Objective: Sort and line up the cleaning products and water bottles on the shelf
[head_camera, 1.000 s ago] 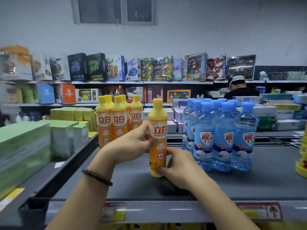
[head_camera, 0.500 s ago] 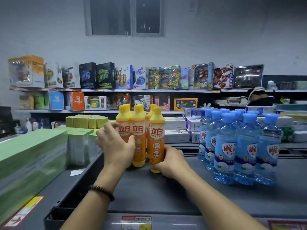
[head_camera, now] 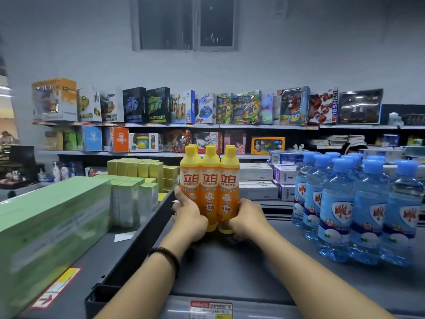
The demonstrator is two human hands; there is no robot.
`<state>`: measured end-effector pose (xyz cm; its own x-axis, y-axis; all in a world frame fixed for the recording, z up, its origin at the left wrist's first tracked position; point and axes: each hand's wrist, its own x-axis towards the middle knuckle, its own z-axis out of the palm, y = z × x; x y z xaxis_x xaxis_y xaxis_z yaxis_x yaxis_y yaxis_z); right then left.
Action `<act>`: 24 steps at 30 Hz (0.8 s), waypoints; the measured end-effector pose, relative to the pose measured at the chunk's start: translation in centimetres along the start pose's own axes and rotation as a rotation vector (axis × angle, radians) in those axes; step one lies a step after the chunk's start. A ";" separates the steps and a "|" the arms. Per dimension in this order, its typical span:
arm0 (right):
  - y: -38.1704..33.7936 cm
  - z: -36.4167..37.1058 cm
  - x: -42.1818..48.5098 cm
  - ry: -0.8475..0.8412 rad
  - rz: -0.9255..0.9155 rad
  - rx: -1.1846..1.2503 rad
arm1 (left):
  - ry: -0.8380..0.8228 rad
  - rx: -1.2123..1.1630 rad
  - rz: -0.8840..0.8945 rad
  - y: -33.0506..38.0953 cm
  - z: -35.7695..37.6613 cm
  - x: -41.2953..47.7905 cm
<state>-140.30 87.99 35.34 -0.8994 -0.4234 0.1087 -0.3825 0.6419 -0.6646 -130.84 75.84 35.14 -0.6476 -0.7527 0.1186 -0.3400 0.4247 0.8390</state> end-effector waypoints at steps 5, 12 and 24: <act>0.0 0.0 0.0 -0.005 0.010 -0.002 | -0.011 0.046 -0.012 0.2 -0.2 -0.1; -0.1 -0.3 -0.6 -0.018 -0.023 0.047 | 0.004 0.053 0.006 0.0 -0.6 -0.5; 1.0 -3.5 -5.8 0.063 -0.125 -0.254 | 0.121 0.090 0.125 0.7 -2.4 -2.5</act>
